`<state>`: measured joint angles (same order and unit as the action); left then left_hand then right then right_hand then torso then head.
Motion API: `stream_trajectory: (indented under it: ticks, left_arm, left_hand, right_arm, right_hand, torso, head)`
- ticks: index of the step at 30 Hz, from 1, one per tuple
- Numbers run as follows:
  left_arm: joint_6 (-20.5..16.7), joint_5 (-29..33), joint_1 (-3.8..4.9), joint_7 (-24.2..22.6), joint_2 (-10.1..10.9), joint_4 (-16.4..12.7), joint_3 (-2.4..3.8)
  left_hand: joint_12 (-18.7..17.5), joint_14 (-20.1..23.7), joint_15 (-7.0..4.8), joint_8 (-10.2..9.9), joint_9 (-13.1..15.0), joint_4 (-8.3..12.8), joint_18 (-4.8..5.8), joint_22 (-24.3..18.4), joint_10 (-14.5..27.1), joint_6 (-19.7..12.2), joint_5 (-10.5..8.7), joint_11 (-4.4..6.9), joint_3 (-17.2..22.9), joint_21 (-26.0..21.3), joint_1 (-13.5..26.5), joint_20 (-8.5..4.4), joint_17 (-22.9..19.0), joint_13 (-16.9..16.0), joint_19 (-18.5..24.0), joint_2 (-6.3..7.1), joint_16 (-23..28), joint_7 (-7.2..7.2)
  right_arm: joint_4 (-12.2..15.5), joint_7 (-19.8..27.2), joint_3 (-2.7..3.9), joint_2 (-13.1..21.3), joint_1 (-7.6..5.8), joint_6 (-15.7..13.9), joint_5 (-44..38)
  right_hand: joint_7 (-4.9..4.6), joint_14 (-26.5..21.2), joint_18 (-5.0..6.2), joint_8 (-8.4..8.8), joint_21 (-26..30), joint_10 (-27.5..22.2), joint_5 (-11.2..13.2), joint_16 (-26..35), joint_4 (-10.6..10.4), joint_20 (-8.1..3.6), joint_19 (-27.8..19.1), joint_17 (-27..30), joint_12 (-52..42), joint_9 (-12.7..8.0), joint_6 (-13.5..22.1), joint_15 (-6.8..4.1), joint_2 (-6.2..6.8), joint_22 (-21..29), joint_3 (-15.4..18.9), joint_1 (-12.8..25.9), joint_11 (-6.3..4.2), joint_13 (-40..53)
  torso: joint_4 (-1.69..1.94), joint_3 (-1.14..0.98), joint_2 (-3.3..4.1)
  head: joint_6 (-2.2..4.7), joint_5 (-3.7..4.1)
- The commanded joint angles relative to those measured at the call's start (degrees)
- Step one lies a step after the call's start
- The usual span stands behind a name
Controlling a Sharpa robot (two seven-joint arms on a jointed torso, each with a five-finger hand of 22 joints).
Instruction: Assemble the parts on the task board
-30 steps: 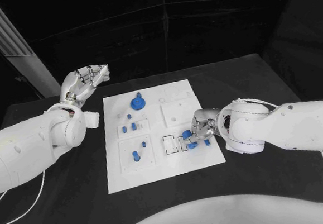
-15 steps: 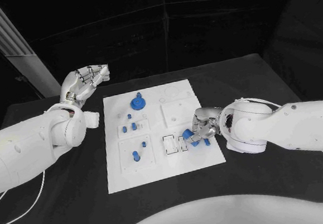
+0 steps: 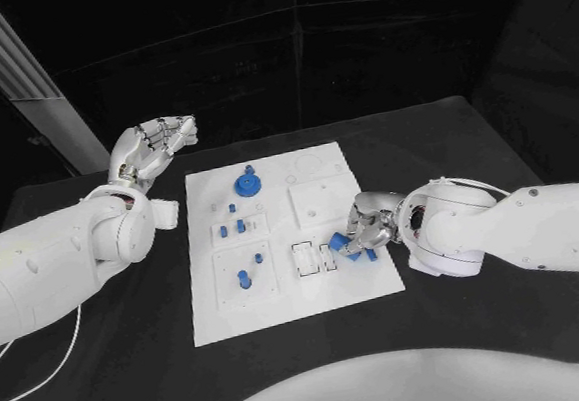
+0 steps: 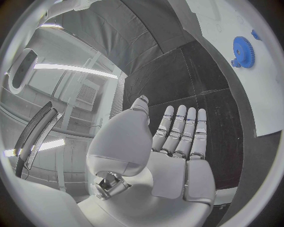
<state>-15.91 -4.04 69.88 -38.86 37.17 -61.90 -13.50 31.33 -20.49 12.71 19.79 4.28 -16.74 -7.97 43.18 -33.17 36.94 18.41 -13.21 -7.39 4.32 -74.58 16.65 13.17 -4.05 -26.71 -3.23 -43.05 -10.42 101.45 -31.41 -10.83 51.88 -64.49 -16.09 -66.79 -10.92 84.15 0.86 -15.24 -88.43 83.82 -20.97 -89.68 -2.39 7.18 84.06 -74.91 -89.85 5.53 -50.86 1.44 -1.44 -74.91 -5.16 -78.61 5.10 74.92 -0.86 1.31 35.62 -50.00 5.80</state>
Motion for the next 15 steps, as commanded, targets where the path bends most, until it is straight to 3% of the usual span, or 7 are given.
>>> stream_trajectory:
  ticks: [1,15]
  left_arm:
    - [0.7,0.1,0.08,-10.7,0.1,-0.1,0.02]
    - [0.8,0.1,0.06,-10.6,0.1,0.0,0.02]
  left_hand:
    - [0.2,0.3,0.02,0.2,-0.1,0.0,1.06,-0.1,0.3,-0.4,0.23,0.03,-0.5,-0.2,-0.4,0.00,0.0,0.1,-0.2,-0.35,-0.2,-4.68]
    - [0.2,0.3,0.02,0.2,-0.1,0.0,1.06,-0.1,0.3,-0.4,0.23,0.03,-0.5,-0.2,-0.4,0.00,0.0,0.1,-0.2,-0.35,-0.2,-4.68]
  right_arm:
    - [0.2,0.4,-0.41,0.3,0.41,-0.8,3.2]
    - [2.0,2.6,-0.39,2.4,0.39,-4.8,4.3]
  right_hand:
    - [2.14,5.9,-0.51,0.09,-0.2,6.2,0.2,-0.3,1.0,-0.22,5.3,-15.1,-0.1,0.2,-2.5,-0.43,0.19,-14.6,-1.3,0.2,-0.42,15.1]
    - [2.20,5.9,-0.52,0.55,-0.2,6.2,0.8,-0.3,1.3,-0.32,5.3,-15.1,-0.1,0.1,-3.2,-0.54,0.79,-14.6,-1.9,0.7,-0.50,15.1]
  torso:
    - [-0.02,0.01,-0.02]
    - [0.04,0.01,0.01]
  head:
    - [0.00,-0.12]
    - [0.00,-0.14]
